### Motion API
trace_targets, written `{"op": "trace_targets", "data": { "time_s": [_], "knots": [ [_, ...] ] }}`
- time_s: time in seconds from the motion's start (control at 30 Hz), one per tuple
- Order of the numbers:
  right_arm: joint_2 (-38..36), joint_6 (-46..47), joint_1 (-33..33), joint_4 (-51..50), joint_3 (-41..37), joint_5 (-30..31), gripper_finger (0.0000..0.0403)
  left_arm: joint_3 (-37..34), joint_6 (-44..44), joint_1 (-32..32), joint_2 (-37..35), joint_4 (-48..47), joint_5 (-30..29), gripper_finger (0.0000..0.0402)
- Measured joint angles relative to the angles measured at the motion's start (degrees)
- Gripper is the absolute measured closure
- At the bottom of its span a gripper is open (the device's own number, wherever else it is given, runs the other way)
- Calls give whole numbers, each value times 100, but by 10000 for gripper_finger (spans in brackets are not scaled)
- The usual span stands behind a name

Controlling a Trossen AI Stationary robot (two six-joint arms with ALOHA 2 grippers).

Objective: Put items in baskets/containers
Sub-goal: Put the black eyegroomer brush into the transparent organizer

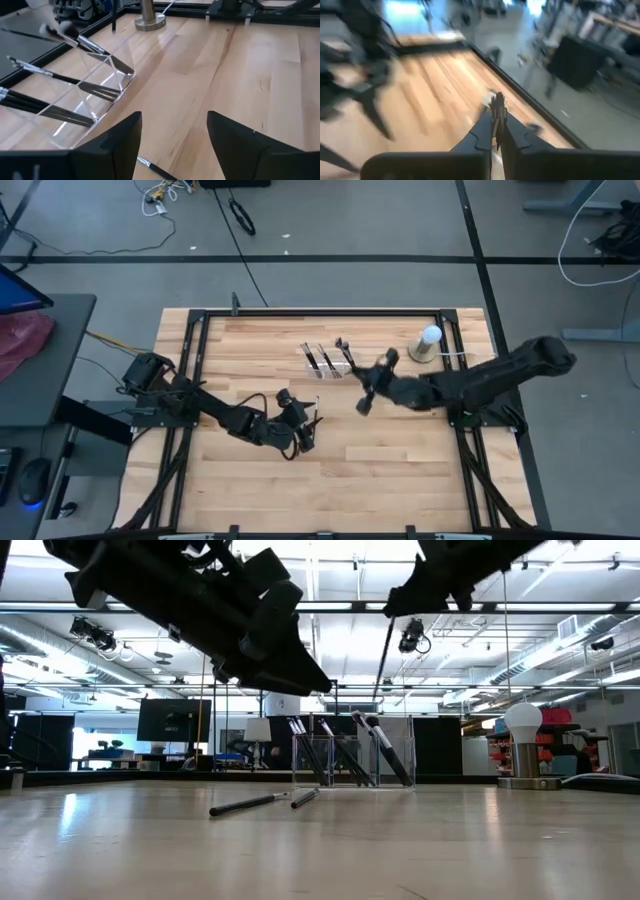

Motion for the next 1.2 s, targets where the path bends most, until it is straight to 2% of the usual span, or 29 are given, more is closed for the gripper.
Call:
{"op": "trace_targets", "data": {
  "time_s": [0.07, 0.17, 0.27, 0.47, 0.67, 0.83, 0.97, 1.2],
  "knots": [
    [-1, 142, -308, -1064, 474, -107, 393, -36, -4, 3, 0, 13, -3, 171],
    [118, 220, -862, -1891, 925, -643, 393, -42, -6, 6, 0, 22, -17, 175],
    [281, -14, -1427, -1930, 972, -1485, 391, -42, -4, 6, 0, 21, -26, 180],
    [796, -227, -2269, -1902, 972, -2308, 391, -42, 1, 8, 0, 20, -55, 181],
    [1265, -212, -2729, -1884, 972, -3272, 391, -42, 5, 8, 0, 20, -63, 181],
    [1484, -186, -2926, -1887, 972, -3720, 390, -42, 5, 8, 0, 20, -63, 181],
    [1582, -140, -2990, -1849, 977, -3855, 388, -42, 3, 8, 0, 20, -63, 181],
    [1684, -190, -2991, -1953, 962, -3894, 349, -42, 1, 8, 0, 22, -63, 181]
  ]
}}
